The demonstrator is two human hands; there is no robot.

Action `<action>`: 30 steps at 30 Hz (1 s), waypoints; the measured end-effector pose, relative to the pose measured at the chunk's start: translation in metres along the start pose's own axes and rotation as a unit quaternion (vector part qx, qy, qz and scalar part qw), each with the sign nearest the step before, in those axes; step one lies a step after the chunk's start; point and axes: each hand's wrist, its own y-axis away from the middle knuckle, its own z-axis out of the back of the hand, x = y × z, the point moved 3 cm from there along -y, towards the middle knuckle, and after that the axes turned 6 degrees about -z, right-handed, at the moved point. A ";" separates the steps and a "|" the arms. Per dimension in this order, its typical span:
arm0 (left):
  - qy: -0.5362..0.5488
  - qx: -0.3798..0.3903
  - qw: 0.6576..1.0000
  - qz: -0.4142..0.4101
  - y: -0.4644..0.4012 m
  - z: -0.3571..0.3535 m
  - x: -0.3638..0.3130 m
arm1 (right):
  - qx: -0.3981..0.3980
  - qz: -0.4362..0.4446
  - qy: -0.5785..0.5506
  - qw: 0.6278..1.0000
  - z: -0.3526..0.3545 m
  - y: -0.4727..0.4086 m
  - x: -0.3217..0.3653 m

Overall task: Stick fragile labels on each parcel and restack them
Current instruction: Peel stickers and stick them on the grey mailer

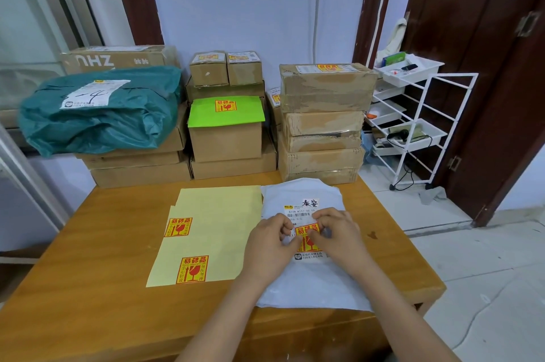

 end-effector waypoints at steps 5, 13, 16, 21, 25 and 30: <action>-0.022 0.002 1.000 -0.010 0.000 -0.001 -0.001 | -0.008 0.018 0.026 0.999 -0.001 0.000 0.002; -0.025 0.002 1.000 -0.014 0.000 -0.002 0.000 | -0.027 0.044 0.086 0.995 -0.003 0.004 0.004; -0.023 0.005 1.000 -0.014 0.000 -0.002 0.000 | -0.041 0.063 0.107 0.991 -0.005 0.006 0.005; -0.024 0.009 0.999 -0.022 0.000 -0.002 0.001 | -0.042 0.061 0.087 0.993 -0.007 0.005 0.003; -0.026 0.011 0.999 -0.023 0.001 -0.002 0.002 | -0.037 0.058 0.065 0.996 -0.006 0.006 0.003; -0.027 0.016 0.999 -0.030 0.003 -0.001 0.001 | -0.045 0.043 0.059 0.996 -0.004 0.003 0.004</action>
